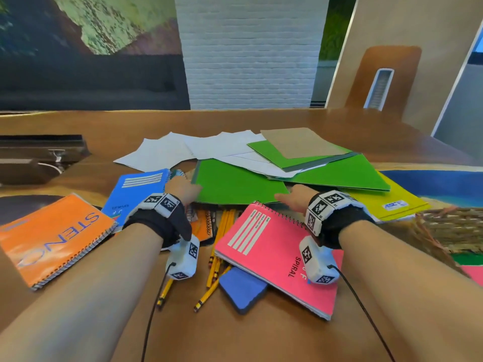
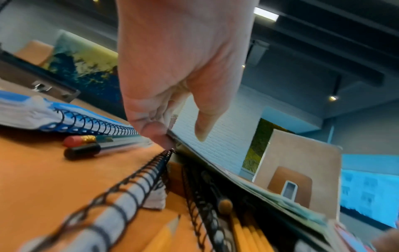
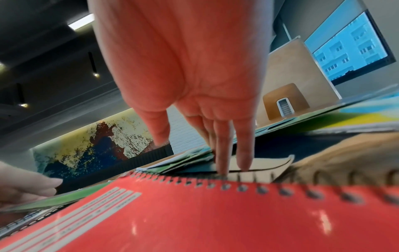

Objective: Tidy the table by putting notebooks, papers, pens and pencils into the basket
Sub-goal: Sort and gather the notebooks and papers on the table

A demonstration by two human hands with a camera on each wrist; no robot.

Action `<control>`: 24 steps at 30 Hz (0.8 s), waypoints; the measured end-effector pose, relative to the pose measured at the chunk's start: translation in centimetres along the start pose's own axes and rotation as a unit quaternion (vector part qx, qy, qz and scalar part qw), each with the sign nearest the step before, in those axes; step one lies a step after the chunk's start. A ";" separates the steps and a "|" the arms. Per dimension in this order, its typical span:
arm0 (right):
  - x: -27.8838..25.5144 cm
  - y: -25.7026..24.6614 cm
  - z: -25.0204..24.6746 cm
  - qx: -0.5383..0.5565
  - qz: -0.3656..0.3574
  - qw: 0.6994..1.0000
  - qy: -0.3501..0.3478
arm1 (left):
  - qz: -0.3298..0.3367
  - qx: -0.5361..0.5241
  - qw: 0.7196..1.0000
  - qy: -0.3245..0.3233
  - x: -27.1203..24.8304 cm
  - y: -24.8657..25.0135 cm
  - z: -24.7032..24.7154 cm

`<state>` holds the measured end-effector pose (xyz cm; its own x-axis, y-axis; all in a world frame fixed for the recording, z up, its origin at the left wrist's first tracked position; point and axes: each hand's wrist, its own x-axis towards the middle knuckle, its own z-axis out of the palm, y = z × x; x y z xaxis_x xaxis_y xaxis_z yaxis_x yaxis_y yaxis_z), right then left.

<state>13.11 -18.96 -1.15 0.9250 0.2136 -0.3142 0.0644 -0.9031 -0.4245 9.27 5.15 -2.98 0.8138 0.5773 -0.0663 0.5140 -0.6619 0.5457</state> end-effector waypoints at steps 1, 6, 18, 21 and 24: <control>0.1 -0.4 0.2 0.004 0.004 1.000 0.005 | -0.014 -0.034 0.999 0.012 0.3 -0.2 -0.1; 1.2 -0.3 0.0 0.104 0.029 0.990 0.093 | -0.051 -0.269 0.962 -0.002 1.4 -0.3 -1.0; -4.2 1.1 -1.9 0.362 0.047 0.931 -0.023 | -0.017 -0.448 0.894 0.015 -5.4 1.3 -5.6; -5.7 0.8 -1.8 0.398 0.057 0.916 -0.019 | 0.001 -0.458 0.889 0.016 -7.2 0.3 -6.5; -7.2 0.4 -2.0 0.436 0.065 0.896 -0.048 | 0.020 -0.462 0.887 0.005 -8.5 -0.7 -7.4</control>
<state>7.16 -21.56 2.64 0.8647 0.1958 -0.4625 -0.3970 -0.2975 -0.8683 0.00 4.20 3.38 0.8215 0.5695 -0.0277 0.0401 -0.0092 0.9992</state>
